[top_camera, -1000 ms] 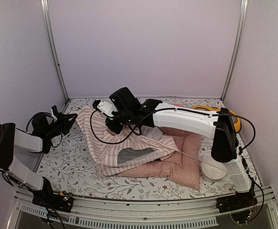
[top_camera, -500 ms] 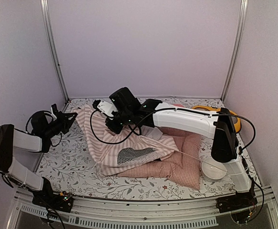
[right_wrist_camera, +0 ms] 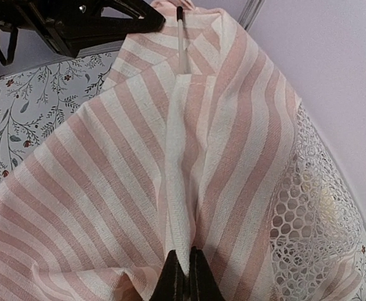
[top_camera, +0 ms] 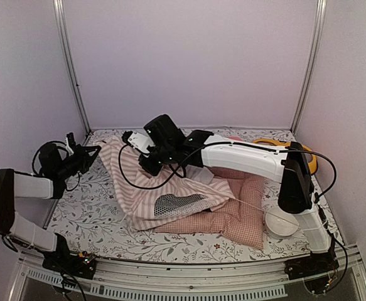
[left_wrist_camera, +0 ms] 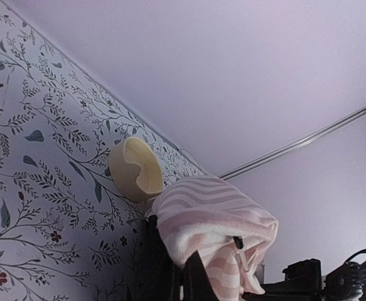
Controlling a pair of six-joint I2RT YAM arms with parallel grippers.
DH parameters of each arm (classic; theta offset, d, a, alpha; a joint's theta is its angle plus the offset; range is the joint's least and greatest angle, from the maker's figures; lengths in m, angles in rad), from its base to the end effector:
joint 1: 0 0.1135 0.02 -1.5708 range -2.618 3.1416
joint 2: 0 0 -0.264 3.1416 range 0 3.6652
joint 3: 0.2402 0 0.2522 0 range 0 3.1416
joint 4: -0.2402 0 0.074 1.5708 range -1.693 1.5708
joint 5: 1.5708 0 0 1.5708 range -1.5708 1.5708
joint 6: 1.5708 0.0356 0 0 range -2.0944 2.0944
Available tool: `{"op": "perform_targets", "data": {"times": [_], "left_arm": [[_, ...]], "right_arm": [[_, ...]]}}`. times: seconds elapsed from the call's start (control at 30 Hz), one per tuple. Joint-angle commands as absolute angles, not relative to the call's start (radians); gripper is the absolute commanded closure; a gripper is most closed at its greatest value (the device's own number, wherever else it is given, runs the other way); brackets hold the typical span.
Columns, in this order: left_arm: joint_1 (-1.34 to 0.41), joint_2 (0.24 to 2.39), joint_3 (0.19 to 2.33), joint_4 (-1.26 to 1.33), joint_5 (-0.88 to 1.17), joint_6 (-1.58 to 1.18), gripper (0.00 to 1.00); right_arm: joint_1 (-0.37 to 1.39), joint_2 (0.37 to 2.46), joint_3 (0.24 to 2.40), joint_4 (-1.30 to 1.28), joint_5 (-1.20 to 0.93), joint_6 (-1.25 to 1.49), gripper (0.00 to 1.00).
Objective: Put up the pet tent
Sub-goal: Insert the tent pole into the pole socket of the pet tent.
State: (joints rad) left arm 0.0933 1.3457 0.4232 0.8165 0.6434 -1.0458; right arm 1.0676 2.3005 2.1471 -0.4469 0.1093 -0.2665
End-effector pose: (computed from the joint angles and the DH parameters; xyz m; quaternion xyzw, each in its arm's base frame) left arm 0.2596 0.0028 0.2010 -0.2024 0.7081 -0.4998 0.4560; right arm 0.2626 0.4690 0.2703 -0.5264 0.7097 0.1371 0.4477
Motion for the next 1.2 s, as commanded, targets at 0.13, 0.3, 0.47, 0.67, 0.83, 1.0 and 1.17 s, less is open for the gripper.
{"op": "perform_targets", "data": {"times": [0.13, 0.3, 0.47, 0.67, 0.83, 1.0, 1.17], "left_arm": [[0.056, 1.222, 0.537, 0.550, 0.547, -0.734, 1.00], [0.056, 1.211, 0.541, 0.477, 0.488, -0.723, 1.00], [0.055, 1.236, 0.560, 0.445, 0.468, -0.747, 1.00], [0.056, 1.248, 0.573, 0.435, 0.462, -0.744, 1.00], [0.056, 1.243, 0.568, 0.437, 0.463, -0.737, 1.00], [0.055, 1.233, 0.569, 0.443, 0.480, -0.738, 1.00], [0.052, 1.213, 0.577, 0.448, 0.498, -0.736, 1.00]], "right_arm": [[1.066, 2.257, 2.172, -0.453, 0.100, -0.239, 1.00], [1.066, 2.241, 2.162, -0.454, 0.087, -0.233, 1.00], [1.066, 2.200, 2.105, -0.427, 0.068, -0.234, 1.00], [1.066, 2.170, 2.066, -0.385, 0.086, -0.233, 1.00], [1.064, 2.177, 2.074, -0.385, 0.077, -0.231, 1.00], [1.065, 2.187, 2.078, -0.392, 0.056, -0.234, 1.00], [1.065, 2.224, 2.123, -0.423, 0.062, -0.235, 1.00]]}}
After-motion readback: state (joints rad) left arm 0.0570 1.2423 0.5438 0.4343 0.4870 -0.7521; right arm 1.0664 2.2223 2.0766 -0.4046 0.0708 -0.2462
